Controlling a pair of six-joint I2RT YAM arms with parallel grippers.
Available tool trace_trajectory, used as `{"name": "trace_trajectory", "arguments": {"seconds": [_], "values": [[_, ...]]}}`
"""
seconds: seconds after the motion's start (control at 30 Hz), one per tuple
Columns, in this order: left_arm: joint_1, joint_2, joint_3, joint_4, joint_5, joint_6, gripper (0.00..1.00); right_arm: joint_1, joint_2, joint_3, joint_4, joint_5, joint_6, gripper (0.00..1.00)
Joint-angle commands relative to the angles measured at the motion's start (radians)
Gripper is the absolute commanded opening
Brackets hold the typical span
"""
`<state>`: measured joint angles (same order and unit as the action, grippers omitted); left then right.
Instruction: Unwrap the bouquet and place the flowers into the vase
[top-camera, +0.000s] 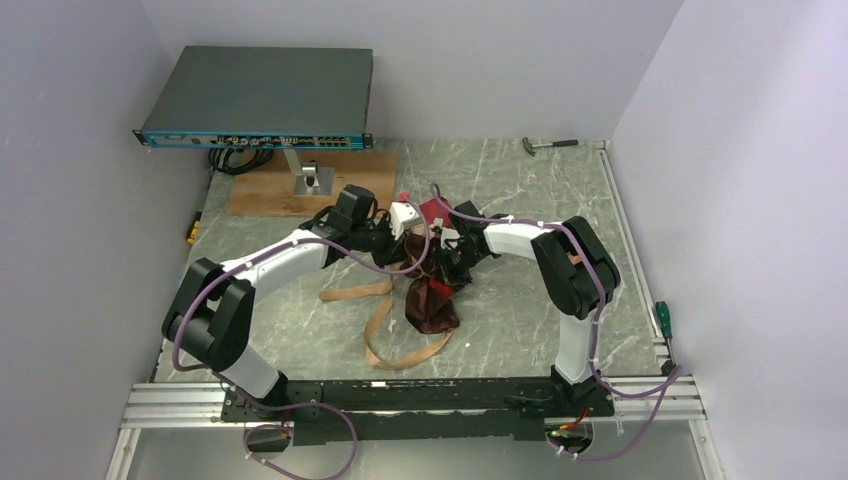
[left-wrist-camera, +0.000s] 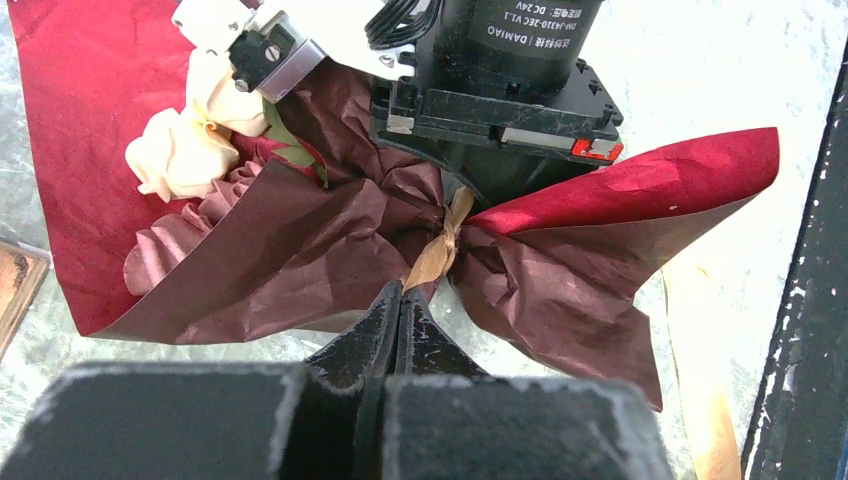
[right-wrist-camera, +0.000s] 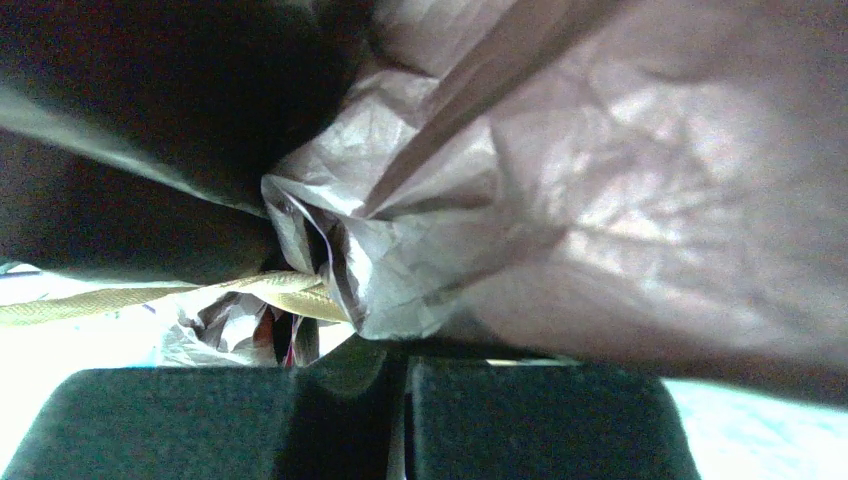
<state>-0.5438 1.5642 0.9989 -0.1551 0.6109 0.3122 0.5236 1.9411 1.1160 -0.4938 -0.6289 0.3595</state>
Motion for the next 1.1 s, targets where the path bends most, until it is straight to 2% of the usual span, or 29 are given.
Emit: {"name": "trace_trajectory", "arguments": {"seconds": [0.0, 0.17, 0.33, 0.43, 0.47, 0.53, 0.57, 0.63, 0.67, 0.73, 0.83, 0.87, 0.93, 1.07], "values": [[-0.001, -0.071, 0.010, 0.070, -0.024, 0.035, 0.00, -0.009, 0.078, -0.035, 0.032, 0.314, -0.075, 0.00], [-0.056, 0.008, 0.052, 0.116, -0.117, 0.007, 0.00, 0.001, 0.078, -0.031, 0.036, 0.310, -0.073, 0.00], [-0.130, 0.043, 0.062, 0.216, -0.129, 0.023, 0.00, 0.005, 0.083, -0.024, 0.032, 0.305, -0.070, 0.00], [-0.117, 0.063, 0.081, 0.220, -0.252, -0.062, 0.00, 0.006, 0.085, -0.019, 0.032, 0.299, -0.068, 0.00], [-0.098, 0.061, 0.086, 0.203, -0.259, -0.089, 0.03, 0.005, 0.084, -0.017, 0.032, 0.297, -0.067, 0.00], [-0.058, 0.014, 0.075, 0.195, -0.216, -0.099, 0.25, 0.006, 0.086, -0.015, 0.031, 0.294, -0.067, 0.00], [-0.052, -0.021, 0.050, 0.198, -0.205, -0.085, 0.32, 0.006, 0.085, -0.013, 0.029, 0.291, -0.065, 0.00], [-0.055, -0.098, -0.002, 0.196, -0.157, -0.029, 0.42, 0.006, 0.087, -0.012, 0.030, 0.289, -0.064, 0.00], [-0.064, -0.133, -0.028, 0.185, -0.139, 0.004, 0.43, 0.006, 0.086, -0.012, 0.030, 0.287, -0.064, 0.00], [-0.088, -0.193, -0.070, 0.144, -0.112, 0.079, 0.40, 0.005, 0.089, -0.009, 0.029, 0.283, -0.062, 0.00], [-0.118, -0.224, -0.116, 0.090, -0.075, 0.145, 0.20, 0.005, 0.089, -0.006, 0.031, 0.283, -0.058, 0.00], [-0.124, -0.216, -0.119, 0.084, -0.065, 0.150, 0.17, 0.005, 0.087, -0.004, 0.031, 0.281, -0.057, 0.00], [-0.134, -0.172, -0.097, 0.072, -0.061, 0.141, 0.19, 0.006, 0.087, -0.004, 0.032, 0.271, -0.054, 0.00], [-0.166, -0.077, -0.048, 0.065, -0.029, 0.138, 0.36, 0.006, 0.081, -0.010, 0.041, 0.237, -0.051, 0.00]]}}
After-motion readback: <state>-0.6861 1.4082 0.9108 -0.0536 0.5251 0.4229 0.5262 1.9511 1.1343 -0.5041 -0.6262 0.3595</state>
